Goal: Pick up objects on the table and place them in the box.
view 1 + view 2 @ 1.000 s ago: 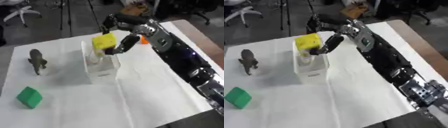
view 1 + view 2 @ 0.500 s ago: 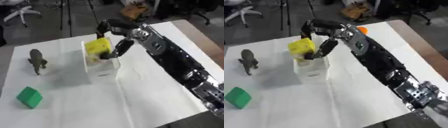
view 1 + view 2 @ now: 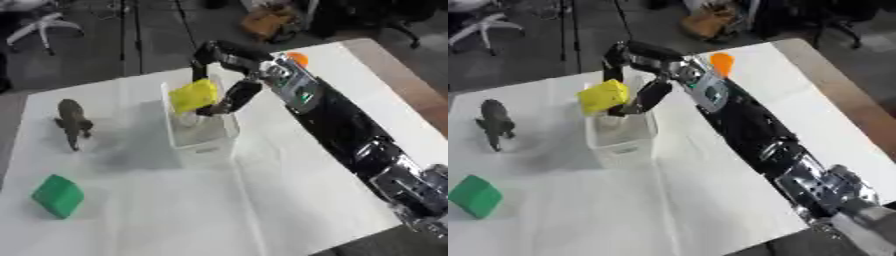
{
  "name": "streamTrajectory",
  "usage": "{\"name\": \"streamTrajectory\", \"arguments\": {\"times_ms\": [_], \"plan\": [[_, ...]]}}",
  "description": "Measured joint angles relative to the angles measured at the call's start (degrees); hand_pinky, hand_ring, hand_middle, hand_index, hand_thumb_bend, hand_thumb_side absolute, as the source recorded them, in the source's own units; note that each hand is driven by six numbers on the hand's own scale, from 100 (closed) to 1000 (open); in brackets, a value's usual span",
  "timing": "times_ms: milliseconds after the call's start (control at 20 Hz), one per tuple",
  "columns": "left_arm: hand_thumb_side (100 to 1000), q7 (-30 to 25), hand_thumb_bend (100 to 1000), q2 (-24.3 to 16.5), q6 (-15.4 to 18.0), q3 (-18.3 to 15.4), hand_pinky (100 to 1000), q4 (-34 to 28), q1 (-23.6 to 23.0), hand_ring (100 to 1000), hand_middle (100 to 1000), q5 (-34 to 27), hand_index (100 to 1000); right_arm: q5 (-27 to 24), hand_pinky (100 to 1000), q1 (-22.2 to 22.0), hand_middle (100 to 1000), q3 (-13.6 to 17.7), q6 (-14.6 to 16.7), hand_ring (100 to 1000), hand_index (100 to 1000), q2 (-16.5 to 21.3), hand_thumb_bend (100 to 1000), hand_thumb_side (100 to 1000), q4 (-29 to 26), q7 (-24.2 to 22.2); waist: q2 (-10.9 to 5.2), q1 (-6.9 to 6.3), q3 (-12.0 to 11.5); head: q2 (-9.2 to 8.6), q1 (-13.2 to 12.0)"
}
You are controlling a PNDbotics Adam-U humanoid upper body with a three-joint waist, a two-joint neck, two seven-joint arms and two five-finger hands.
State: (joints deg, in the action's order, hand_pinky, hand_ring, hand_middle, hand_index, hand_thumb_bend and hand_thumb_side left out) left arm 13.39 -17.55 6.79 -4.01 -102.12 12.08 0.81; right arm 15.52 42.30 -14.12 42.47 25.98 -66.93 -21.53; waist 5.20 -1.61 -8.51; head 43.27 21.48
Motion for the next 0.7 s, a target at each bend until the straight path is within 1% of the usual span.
{"name": "streamTrajectory", "arguments": {"times_ms": [300,350,400,450,500,550,600,650,700], "plan": [[984,0.0,321,0.0,0.0,0.1,618,0.0,0.0,675,632,0.0,748,3.6,469,0.0,424,-1.0,2.2,507,525,-0.2,100,209,0.8,2.2,0.00,0.06,0.0,-0.01,0.0],[984,0.0,322,0.0,0.0,0.1,618,0.0,0.0,675,632,0.0,748,4.2,480,0.0,440,-1.2,2.4,517,546,-0.3,100,247,0.8,2.4,0.00,0.09,0.0,-0.01,0.0],[984,0.0,322,0.0,0.0,0.2,618,0.0,0.0,675,632,0.0,748,4.7,480,0.0,440,-1.5,2.6,517,546,-0.3,100,247,0.8,2.6,0.00,0.13,-0.1,-0.01,0.1],[984,-0.1,321,0.0,0.0,0.2,618,0.0,0.0,675,632,0.0,748,5.1,499,-0.1,464,-1.7,2.7,532,576,-0.4,100,298,0.8,2.7,0.00,0.15,-0.1,-0.02,0.1],[984,-0.1,321,0.0,0.0,0.3,618,0.0,0.0,675,632,0.0,748,5.6,502,-0.1,467,-1.9,2.7,534,580,-0.4,100,304,0.8,2.7,0.00,0.17,-0.1,-0.02,0.1],[984,-0.1,321,0.0,0.0,0.3,618,0.0,0.0,675,632,0.0,748,6.1,520,-0.3,486,-2.2,2.6,550,608,-0.4,100,339,0.8,2.6,0.00,0.17,-0.1,-0.02,0.1],[984,-0.1,322,0.0,-0.1,0.3,617,0.0,0.0,675,632,0.0,748,6.6,569,-0.5,549,-2.5,2.5,596,679,-0.4,100,444,0.8,2.5,0.00,0.18,-0.1,-0.02,0.2],[984,-0.1,321,0.0,-0.1,0.3,617,0.0,0.0,675,632,0.0,748,7.1,581,-0.5,567,-3.0,2.3,608,699,-0.4,100,470,0.8,2.3,0.00,0.19,-0.1,-0.02,0.2],[984,-0.2,321,0.0,-0.1,0.3,617,0.0,0.0,675,632,0.0,748,7.6,581,-0.5,567,-3.5,2.0,608,699,-0.4,100,470,0.7,2.0,0.00,0.23,-0.1,-0.02,0.2]]}}
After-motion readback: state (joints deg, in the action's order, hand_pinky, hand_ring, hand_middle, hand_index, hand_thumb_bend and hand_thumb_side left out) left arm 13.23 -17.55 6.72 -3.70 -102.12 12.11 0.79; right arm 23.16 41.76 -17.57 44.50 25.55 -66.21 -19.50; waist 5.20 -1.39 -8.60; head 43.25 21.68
